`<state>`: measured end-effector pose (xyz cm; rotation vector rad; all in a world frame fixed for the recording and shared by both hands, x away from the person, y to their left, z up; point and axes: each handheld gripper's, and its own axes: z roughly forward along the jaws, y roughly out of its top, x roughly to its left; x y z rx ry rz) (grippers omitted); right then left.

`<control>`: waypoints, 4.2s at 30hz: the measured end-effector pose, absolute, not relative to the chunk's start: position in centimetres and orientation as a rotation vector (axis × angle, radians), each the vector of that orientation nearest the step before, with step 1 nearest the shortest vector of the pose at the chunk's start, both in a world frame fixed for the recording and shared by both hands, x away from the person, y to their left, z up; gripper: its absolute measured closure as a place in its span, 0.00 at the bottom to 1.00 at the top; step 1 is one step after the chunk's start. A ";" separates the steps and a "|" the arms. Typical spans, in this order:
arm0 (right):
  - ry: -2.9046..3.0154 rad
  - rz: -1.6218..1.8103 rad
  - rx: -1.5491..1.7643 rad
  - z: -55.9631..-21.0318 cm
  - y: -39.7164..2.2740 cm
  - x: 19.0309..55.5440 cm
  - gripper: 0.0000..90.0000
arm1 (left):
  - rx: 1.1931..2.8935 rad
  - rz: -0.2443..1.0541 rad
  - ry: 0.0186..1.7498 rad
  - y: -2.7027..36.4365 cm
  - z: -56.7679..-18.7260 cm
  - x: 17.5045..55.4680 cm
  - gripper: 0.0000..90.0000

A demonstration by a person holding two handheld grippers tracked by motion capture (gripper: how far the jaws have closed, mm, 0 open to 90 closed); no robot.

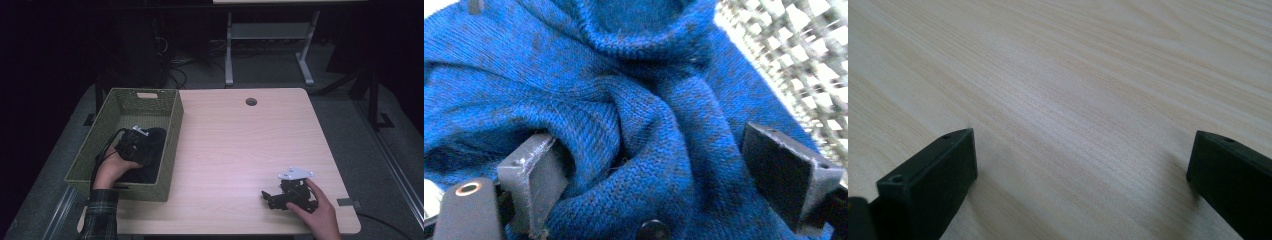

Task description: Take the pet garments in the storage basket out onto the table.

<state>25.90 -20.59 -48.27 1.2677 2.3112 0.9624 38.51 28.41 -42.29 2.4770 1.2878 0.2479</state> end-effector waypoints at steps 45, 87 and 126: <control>2.309 0.964 1.270 -48.3 -20.6 26.0 0.00 | 1.949 0.310 1.159 32.3 -33.4 36.1 0.78; 2.310 0.962 1.278 -48.3 -20.6 26.0 0.00 | 1.823 0.304 0.763 24.6 -26.3 35.4 0.78; 2.311 0.964 1.266 -48.3 -20.6 26.0 0.00 | 1.874 0.163 0.606 14.5 -28.5 38.7 0.78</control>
